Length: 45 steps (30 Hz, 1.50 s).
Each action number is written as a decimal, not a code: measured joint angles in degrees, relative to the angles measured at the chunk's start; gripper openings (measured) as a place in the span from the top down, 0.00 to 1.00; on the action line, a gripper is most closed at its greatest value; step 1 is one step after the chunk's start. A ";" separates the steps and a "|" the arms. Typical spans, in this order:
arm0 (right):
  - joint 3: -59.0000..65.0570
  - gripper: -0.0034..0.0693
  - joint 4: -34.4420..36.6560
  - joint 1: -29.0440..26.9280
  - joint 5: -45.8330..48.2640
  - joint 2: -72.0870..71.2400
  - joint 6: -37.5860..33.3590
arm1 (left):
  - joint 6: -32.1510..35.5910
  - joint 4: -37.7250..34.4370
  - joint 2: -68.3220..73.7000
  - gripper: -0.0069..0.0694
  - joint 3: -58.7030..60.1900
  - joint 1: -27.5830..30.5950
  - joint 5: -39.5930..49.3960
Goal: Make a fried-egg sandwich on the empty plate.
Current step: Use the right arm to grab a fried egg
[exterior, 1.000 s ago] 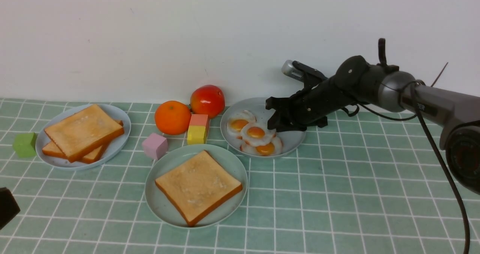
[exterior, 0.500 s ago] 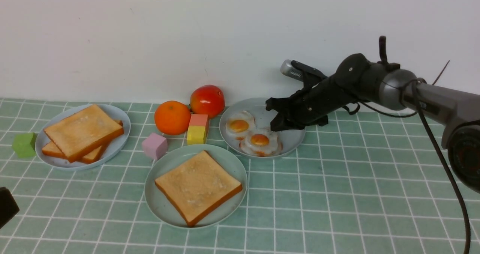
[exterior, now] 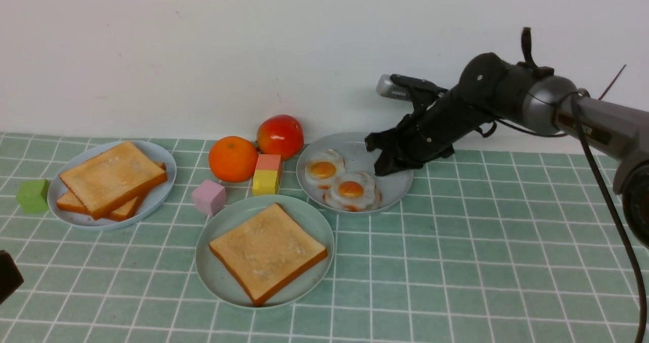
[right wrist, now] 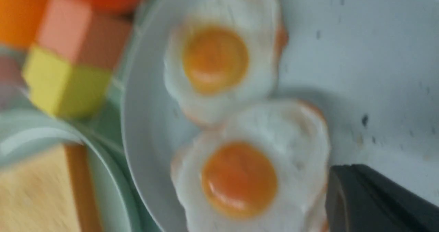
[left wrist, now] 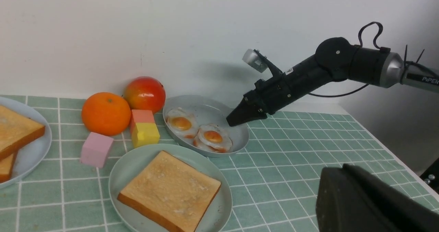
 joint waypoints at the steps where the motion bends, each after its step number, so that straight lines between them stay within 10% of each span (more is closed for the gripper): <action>1: 0.00 0.95 -2.05 0.51 0.58 -0.55 0.91 | 0.00 0.07 0.00 0.91 0.00 0.00 0.00; 9: -1.16 0.83 -11.54 2.88 2.27 -2.86 11.45 | 0.00 0.19 0.00 0.91 0.00 0.00 0.22; 18: -2.51 0.45 -10.27 2.82 -2.06 1.16 12.75 | 0.00 0.45 0.00 0.91 0.00 0.00 0.26; 45: -2.78 0.55 -5.33 2.76 -4.49 3.79 12.75 | 0.00 0.72 0.00 0.90 0.00 0.00 0.33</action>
